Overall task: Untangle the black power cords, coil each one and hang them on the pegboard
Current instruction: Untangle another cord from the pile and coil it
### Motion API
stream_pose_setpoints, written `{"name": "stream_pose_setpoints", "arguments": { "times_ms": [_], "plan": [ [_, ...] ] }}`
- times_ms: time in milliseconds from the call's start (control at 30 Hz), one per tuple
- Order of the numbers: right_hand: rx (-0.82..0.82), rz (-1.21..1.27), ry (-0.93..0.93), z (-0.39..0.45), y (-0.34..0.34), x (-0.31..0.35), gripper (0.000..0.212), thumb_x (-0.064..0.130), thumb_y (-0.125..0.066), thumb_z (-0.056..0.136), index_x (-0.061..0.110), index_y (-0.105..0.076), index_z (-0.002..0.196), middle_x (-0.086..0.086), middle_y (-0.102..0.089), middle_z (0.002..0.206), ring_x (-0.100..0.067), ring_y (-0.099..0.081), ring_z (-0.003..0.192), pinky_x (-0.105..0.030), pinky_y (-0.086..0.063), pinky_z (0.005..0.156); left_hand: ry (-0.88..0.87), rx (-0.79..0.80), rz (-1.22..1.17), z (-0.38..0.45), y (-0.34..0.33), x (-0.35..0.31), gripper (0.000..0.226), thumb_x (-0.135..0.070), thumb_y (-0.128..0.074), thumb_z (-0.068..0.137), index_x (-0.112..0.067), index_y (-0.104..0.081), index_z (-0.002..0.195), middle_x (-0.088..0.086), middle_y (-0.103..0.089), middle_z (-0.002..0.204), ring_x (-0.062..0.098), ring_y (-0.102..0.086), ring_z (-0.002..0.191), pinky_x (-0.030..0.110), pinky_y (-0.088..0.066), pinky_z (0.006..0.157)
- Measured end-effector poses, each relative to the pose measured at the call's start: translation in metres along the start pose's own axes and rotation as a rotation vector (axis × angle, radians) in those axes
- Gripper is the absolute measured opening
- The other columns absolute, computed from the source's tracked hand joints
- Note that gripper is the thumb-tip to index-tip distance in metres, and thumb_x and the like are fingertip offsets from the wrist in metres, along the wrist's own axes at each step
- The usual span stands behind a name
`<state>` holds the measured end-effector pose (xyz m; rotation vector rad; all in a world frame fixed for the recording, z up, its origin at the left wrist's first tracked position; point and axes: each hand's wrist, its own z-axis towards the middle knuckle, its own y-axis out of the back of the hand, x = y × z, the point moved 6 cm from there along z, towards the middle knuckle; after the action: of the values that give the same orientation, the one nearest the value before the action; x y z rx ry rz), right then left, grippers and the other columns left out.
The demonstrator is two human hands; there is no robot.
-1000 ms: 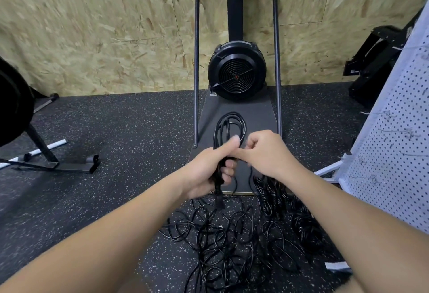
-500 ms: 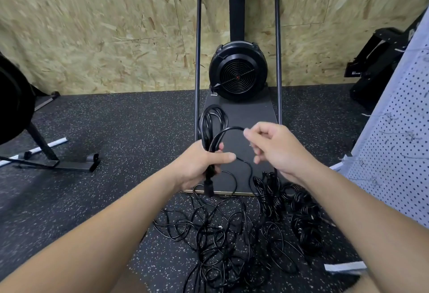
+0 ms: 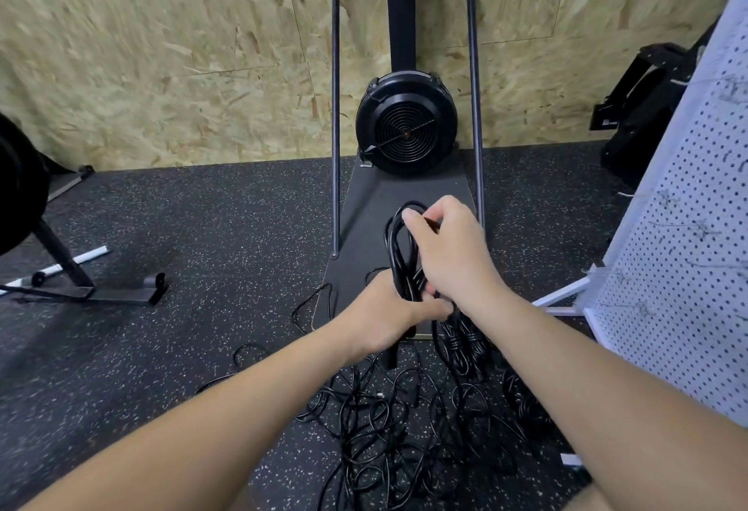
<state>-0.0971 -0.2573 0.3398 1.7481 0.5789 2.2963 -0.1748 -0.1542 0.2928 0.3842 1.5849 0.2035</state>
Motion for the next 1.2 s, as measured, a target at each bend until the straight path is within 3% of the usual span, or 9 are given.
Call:
{"name": "stream_pose_setpoints", "arguments": {
  "times_ms": [167,267,367,467,600,767,867,1000,1200],
  "plan": [
    [0.027,-0.123,0.011,0.000,-0.002,-0.001,0.031,0.049,-0.062,0.107,0.020,-0.052,0.105,0.000,-0.058,0.108,-0.025,-0.057,0.101,-0.040,-0.040,0.080,0.031,-0.100,0.158,0.001,0.001,0.009,0.026,-0.016,-0.064,0.095,-0.007,-0.069,0.071,0.012,-0.072,0.074,0.016,-0.055,0.061,0.034,-0.046,0.065],
    [0.100,0.124,-0.089,0.007,0.002,-0.008,0.035,0.046,-0.071,0.101,0.029,-0.049,0.122,-0.004,-0.073,0.104,-0.027,-0.072,0.089,-0.046,-0.058,0.081,0.026,-0.113,0.247,0.004,0.004,0.011,0.034,-0.025,-0.063,0.105,-0.017,-0.066,0.071,-0.003,-0.069,0.066,0.011,-0.055,0.057,0.028,-0.045,0.061],
    [0.285,0.393,-0.171,0.010,0.001,-0.014,0.025,0.028,-0.070,0.107,0.015,-0.066,0.127,-0.013,-0.081,0.096,-0.025,-0.073,0.078,-0.058,-0.063,0.087,0.005,-0.064,0.249,0.003,0.007,0.011,0.025,-0.024,-0.063,0.108,-0.023,-0.069,0.084,-0.004,-0.077,0.079,0.009,-0.065,0.069,0.027,-0.051,0.070],
    [0.377,0.558,-0.192,0.008,0.002,-0.015,0.019,0.014,-0.062,0.111,0.005,-0.072,0.124,-0.015,-0.079,0.100,-0.026,-0.073,0.086,-0.047,-0.062,0.086,0.016,0.013,0.110,0.001,0.006,0.013,0.022,-0.014,-0.060,0.111,-0.008,-0.067,0.092,0.006,-0.078,0.086,0.025,-0.080,0.093,0.035,-0.062,0.081],
    [0.394,0.742,-0.230,0.009,-0.001,-0.011,0.022,0.013,-0.062,0.112,0.002,-0.064,0.131,-0.007,-0.064,0.084,-0.023,-0.068,0.081,-0.041,-0.060,0.077,0.013,0.065,-0.055,-0.003,0.004,0.003,0.026,-0.006,-0.058,0.112,-0.003,-0.060,0.086,0.016,-0.064,0.077,0.029,-0.072,0.075,0.030,-0.059,0.072],
    [0.378,0.725,-0.240,0.013,0.004,-0.012,0.011,0.017,-0.063,0.112,0.007,-0.058,0.116,0.003,-0.043,0.069,-0.016,-0.041,0.063,-0.033,-0.047,0.064,0.029,0.079,-0.257,-0.008,0.004,0.000,0.026,-0.010,-0.064,0.111,0.010,-0.053,0.125,0.015,-0.076,0.104,0.024,-0.062,0.073,0.041,-0.056,0.068],
    [0.344,0.722,-0.241,0.011,0.007,-0.009,0.021,0.022,-0.070,0.109,0.005,-0.061,0.117,0.008,-0.034,0.065,-0.012,-0.027,0.056,-0.025,-0.034,0.049,0.000,0.106,-0.470,-0.014,-0.002,-0.009,0.038,-0.006,-0.061,0.111,-0.003,-0.039,0.142,0.024,-0.074,0.121,0.030,-0.063,0.077,0.039,-0.058,0.066],
    [0.239,0.535,-0.180,0.010,0.016,-0.003,0.025,0.035,-0.079,0.101,0.013,-0.075,0.091,0.004,-0.031,0.063,-0.015,-0.026,0.054,-0.026,-0.028,0.045,-0.028,0.142,-0.509,-0.019,-0.008,-0.015,0.039,-0.005,-0.059,0.112,-0.009,-0.037,0.144,0.029,-0.072,0.126,0.037,-0.069,0.088,0.051,-0.065,0.081],
    [0.235,0.500,-0.228,0.008,0.012,0.000,0.059,0.048,-0.087,0.092,0.024,-0.052,0.049,-0.006,-0.014,0.073,-0.025,-0.014,0.063,-0.029,-0.022,0.047,0.058,0.312,-0.380,-0.018,-0.007,-0.013,0.034,-0.014,-0.057,0.114,0.013,-0.060,0.134,0.017,-0.069,0.098,0.025,-0.065,0.079,0.057,-0.061,0.095]
  ]
}}
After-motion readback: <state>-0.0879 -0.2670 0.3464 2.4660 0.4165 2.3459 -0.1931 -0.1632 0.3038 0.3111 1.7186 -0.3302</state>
